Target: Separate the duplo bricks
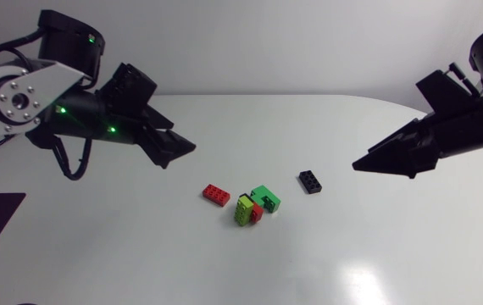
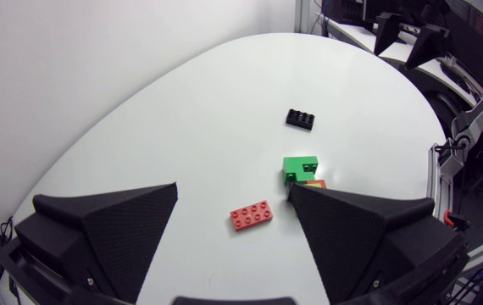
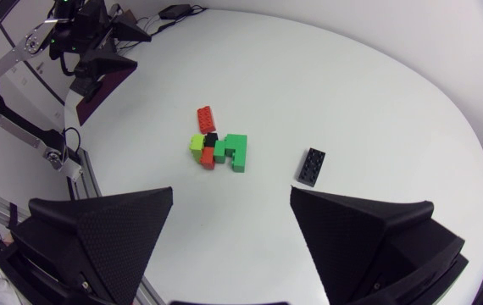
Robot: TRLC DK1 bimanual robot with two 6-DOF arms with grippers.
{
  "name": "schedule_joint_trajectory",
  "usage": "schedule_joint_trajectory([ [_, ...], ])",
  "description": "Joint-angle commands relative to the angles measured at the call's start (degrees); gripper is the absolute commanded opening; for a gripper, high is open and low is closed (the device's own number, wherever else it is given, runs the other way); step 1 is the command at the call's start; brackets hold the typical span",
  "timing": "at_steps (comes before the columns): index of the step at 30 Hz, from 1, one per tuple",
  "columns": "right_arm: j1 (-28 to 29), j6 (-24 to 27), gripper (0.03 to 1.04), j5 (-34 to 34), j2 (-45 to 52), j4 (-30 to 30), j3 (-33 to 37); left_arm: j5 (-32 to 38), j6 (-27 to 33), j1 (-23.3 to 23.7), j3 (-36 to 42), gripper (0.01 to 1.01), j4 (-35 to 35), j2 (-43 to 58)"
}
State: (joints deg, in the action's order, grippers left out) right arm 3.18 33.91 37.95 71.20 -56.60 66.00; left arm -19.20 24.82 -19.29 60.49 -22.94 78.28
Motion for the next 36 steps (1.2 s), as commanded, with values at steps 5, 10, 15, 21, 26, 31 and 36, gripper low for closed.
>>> schedule_joint_trajectory([
  [5, -0.81, 0.19, 1.0, -1.48, -3.08, 2.81, -7.29, 2.15, -0.21, -5.14, -4.77, 0.93, 4.39, 2.58],
  [10, -0.72, 0.54, 1.0, -1.48, -3.79, 5.18, -10.89, 5.49, -0.56, -9.19, -7.14, 0.93, 7.21, 5.3],
  [15, -0.54, 0.72, 1.0, -1.48, -4.49, 6.85, -13.35, 10.06, -1.18, -13.05, -8.37, 0.928, 10.19, 9.61],
  [21, -0.19, 0.81, 1.0, -1.39, -4.93, 8.96, -15.9, 14.02, -3.46, -17.01, -7.84, 0.928, 12.57, 14.71],
  [26, 1.21, 1.77, 1.0, -0.69, -5.19, 10.1, -17.57, 17.53, -5.83, -20.17, -5.56, 0.926, 13.8, 18.66],
  [31, 2.62, 2.65, 1.0, -0.07, -5.02, 11.42, -19.33, 20.87, -7.77, -22.64, -3.18, 0.926, 13.89, 22.0],
  [36, 3.5, 3.27, 1.0, 0.37, -4.31, 11.95, -19.68, 22.01, -9.79, -22.99, -2.04, 0.925, 13.89, 22.62],
])
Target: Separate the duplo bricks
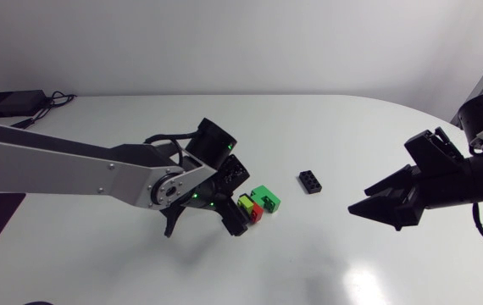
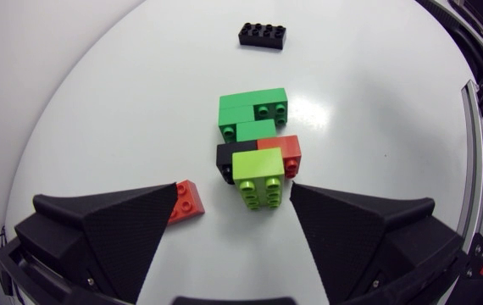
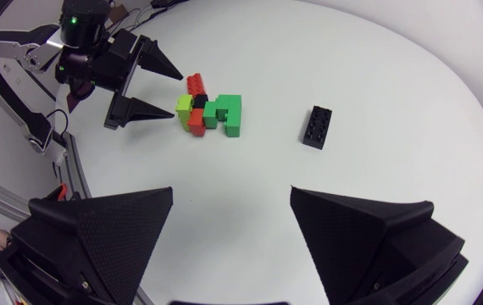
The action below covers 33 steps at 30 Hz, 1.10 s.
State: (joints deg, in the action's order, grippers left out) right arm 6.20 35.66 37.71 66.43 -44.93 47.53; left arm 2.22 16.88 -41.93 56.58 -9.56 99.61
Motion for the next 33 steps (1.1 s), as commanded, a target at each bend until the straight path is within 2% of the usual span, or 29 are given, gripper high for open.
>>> schedule_joint_trajectory([
  [1, 0.4, 1.61, 1.0, 0.69, 0.71, 0.37, -1.21, 0.59, -1.94, -0.34, 1.87, 0.925, 0.51, 1.37],
  [14, -1.63, -0.24, 1.0, 0.69, 2.65, 2.56, -0.42, 0.59, -3.44, -1.13, 3.19, 0.925, 0.86, 2.78],
  [25, -1.63, -0.42, 1.0, 0.69, 3.44, 3.79, -1.47, -5.91, -8.1, 0.27, 6.18, 0.905, -4.5, 3.83],
  [33, -1.54, -0.68, 1.0, 0.69, 3.26, 3.79, -1.65, -6.26, -9.77, 0.1, 7.76, 0.905, -7.22, 6.03],
])
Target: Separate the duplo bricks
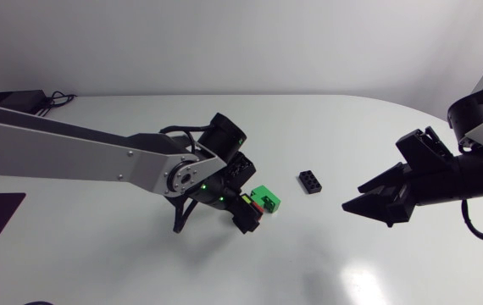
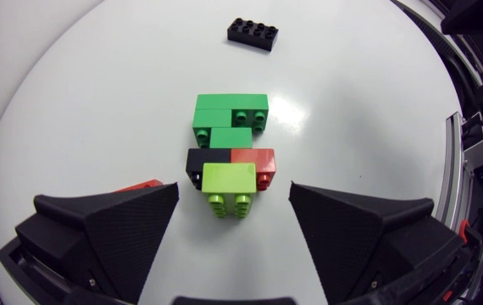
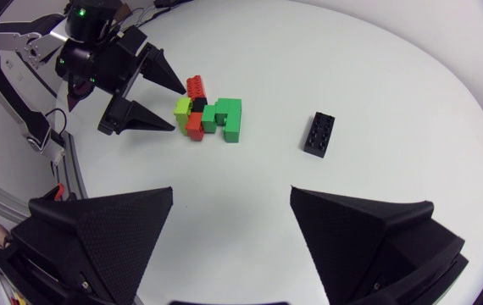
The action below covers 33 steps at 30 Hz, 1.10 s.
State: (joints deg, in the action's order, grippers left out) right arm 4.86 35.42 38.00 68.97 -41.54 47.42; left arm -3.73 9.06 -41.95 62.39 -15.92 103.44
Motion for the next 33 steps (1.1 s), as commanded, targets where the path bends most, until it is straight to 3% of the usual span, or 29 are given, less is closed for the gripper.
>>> schedule_joint_trajectory([
  [1, -0.2, -0.44, 1.0, 0.41, 0.73, 0.41, -1.63, -0.32, -2.29, 0.03, 2.21, 0.905, -1.3, 2.47],
  [5, 0.15, -0.26, 1.0, 0.41, 0.64, 0.67, -2.15, -0.32, -3.52, -0.5, 2.74, 0.893, -2.53, 2.47],
  [9, 0.32, -0.18, 1.0, 0.41, 0.82, 1.29, -2.68, -0.32, -4.14, -0.5, 2.74, 0.68, -2.89, 2.47],
  [14, 0.23, -0.35, 1.0, 0.41, 1.08, 1.55, -2.68, -0.4, -5.02, -0.67, 2.74, 0.643, -2.89, 2.56],
  [18, 0.23, -0.35, 1.0, 0.41, 1.26, 1.64, -2.77, -0.4, -5.63, -0.85, 2.82, 0.469, -2.89, 3.0],
  [33, 0.5, -0.7, 1.0, 0.41, 1.69, 2.96, -3.47, -0.05, -6.07, -1.82, 4.32, 0.461, -2.89, 5.81],
])
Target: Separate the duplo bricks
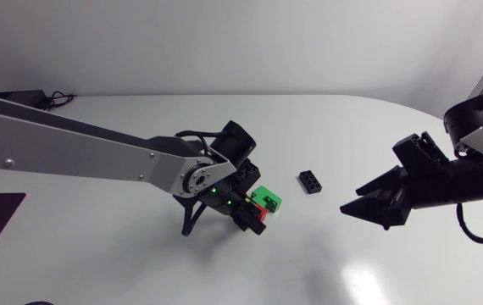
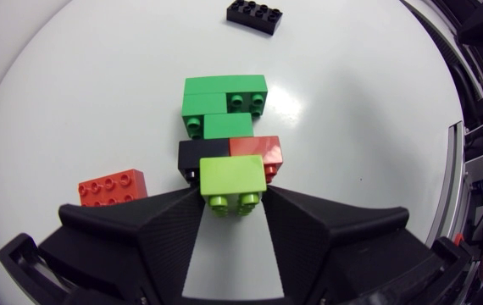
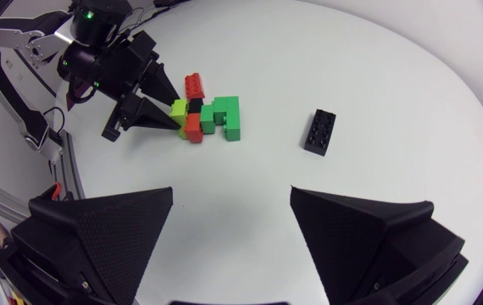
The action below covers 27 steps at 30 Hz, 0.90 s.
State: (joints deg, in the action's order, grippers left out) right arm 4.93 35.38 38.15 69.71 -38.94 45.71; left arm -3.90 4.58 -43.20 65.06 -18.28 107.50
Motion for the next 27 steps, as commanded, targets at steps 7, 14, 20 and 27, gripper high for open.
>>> schedule_joint_trajectory([
  [7, 0.61, -0.75, 1.0, 0.34, 0.95, 0.53, -1.77, 2.14, -1.5, -1.1, 1.04, 0.364, 0.18, 1.39],
  [14, 0.7, -0.75, 1.0, 0.52, 1.39, 1.32, -2.47, 2.14, -1.15, -1.01, -0.37, 0.284, 2.02, 0.16],
  [20, 0.61, -0.66, 1.0, 0.7, 1.39, 1.41, -2.47, 2.14, 0.69, -1.01, -1.07, 0.284, 2.29, -1.68],
  [27, -1.15, 0.84, 1.0, 1.93, -0.37, 1.32, -3.44, 2.14, 7.2, -0.92, -2.04, 0.285, 1.76, -6.17],
])
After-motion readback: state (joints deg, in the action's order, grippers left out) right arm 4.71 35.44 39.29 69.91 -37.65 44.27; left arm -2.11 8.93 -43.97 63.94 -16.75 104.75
